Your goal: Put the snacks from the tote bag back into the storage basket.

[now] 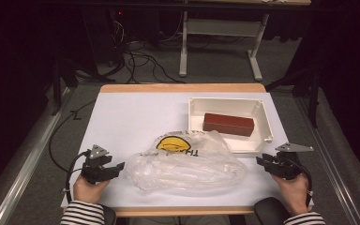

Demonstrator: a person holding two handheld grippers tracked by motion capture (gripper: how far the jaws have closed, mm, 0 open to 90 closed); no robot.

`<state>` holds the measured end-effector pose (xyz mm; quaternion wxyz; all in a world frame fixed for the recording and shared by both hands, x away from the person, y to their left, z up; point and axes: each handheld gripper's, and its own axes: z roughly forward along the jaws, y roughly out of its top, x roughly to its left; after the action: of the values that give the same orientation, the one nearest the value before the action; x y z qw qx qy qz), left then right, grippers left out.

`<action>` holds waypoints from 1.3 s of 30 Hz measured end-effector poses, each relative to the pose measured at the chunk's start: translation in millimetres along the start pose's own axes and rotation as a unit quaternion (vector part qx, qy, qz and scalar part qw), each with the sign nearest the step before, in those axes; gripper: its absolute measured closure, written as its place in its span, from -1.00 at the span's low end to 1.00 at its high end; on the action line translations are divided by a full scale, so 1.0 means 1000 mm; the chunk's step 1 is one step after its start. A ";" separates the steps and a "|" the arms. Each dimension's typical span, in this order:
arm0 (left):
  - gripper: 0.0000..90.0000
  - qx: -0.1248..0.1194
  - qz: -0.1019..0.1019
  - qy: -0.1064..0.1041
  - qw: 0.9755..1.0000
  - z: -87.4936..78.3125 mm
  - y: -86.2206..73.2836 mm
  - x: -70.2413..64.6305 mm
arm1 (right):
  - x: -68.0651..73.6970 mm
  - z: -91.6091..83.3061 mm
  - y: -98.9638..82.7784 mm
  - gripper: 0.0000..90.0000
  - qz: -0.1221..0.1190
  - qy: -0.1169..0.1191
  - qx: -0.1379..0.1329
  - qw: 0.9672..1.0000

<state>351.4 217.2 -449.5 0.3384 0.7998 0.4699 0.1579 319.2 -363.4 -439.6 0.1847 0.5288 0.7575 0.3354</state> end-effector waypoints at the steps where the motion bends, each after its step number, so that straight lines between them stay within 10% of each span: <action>1: -0.08 0.001 0.000 0.002 1.000 0.001 0.000 0.000 | 0.000 0.001 -0.001 0.45 0.000 -0.002 0.002 1.000; 39: -0.14 0.040 -0.002 0.034 0.999 0.019 -0.004 0.005 | -0.002 0.019 -0.009 0.28 -0.019 -0.043 0.041 0.998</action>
<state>362.2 215.2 -466.1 0.2904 0.8058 0.4890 0.1651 326.0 -360.8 -459.4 0.2016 0.5352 0.7719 0.2776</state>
